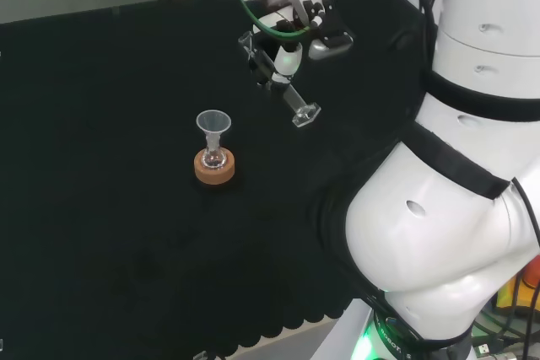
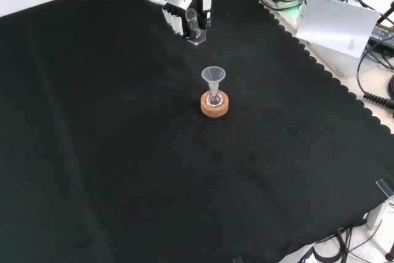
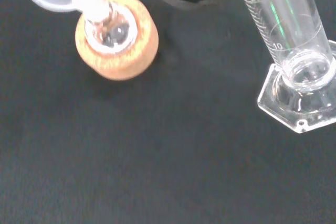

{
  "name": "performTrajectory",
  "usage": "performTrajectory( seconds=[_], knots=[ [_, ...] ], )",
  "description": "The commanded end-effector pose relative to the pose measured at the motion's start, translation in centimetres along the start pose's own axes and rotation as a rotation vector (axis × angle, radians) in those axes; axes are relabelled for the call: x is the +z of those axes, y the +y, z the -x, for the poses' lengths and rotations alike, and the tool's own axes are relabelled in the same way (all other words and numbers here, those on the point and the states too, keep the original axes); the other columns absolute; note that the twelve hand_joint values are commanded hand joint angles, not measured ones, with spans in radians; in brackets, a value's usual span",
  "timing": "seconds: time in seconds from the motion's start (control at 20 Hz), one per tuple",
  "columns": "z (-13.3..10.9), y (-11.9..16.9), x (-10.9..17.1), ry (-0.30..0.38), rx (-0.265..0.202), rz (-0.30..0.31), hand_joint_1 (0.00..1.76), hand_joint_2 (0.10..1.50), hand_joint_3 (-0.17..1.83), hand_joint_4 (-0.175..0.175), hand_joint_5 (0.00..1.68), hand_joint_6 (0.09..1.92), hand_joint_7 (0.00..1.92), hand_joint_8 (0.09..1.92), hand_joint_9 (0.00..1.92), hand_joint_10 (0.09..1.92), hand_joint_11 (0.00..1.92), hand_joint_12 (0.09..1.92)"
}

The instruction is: Put the graduated cylinder back on the table.

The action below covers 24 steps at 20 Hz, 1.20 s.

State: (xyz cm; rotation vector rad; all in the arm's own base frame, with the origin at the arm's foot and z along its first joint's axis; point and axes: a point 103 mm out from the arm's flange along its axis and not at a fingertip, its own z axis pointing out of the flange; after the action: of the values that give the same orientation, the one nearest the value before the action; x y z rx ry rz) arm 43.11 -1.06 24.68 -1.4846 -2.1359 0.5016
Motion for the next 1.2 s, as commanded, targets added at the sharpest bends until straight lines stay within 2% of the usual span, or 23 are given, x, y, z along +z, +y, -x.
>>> performTrajectory(
  seconds=[0.05,0.25,0.65,0.85,1.2],
  knots=[
    [0.5,1.0,0.3,0.065,-0.024,0.198,1.50,1.06,-0.01,-0.121,1.02,0.88,0.93,1.02,1.13,0.94,1.06,0.77],
    [0.5,2.0,0.6,0.077,-0.040,0.240,1.50,1.06,-0.01,-0.122,1.02,0.88,0.93,1.02,1.13,0.94,1.06,0.77],
    [1.0,3.8,0.6,0.148,-0.067,0.381,1.50,1.06,-0.01,-0.122,1.02,0.88,0.93,1.02,1.13,0.94,1.06,0.77],
    [1.3,4.9,0.6,0.174,-0.085,0.402,1.50,1.06,-0.01,-0.123,1.02,0.88,0.93,1.02,1.13,0.94,1.06,0.77],
    [1.1,7.5,0.5,0.217,-0.121,0.397,1.50,1.06,-0.01,-0.125,1.02,0.88,0.93,1.02,1.13,0.94,1.06,0.77]
  ],
)
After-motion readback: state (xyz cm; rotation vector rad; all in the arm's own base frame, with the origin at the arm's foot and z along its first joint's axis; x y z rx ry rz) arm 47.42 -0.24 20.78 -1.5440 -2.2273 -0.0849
